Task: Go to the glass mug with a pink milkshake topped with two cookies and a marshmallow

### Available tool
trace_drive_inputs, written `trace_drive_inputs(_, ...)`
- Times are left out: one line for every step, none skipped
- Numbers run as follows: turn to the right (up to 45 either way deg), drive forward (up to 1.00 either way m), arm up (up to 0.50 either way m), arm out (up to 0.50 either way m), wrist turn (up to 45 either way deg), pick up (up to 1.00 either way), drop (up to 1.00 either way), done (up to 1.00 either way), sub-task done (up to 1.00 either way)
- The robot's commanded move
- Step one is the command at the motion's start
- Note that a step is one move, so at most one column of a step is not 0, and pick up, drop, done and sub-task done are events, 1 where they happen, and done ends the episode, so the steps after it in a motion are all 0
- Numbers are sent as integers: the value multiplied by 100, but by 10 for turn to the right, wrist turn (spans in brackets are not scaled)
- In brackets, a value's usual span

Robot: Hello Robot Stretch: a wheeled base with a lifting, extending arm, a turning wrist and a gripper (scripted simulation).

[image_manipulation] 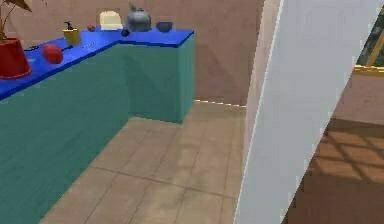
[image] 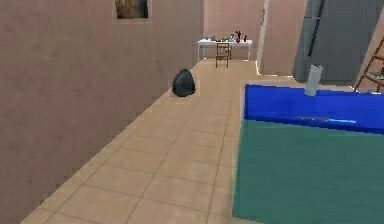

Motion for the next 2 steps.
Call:
trace_drive_inputs(450,0,0,0,0,0,0,0,0)
trace_drive_inputs(120,0,0,0,0,0,0,0,0)
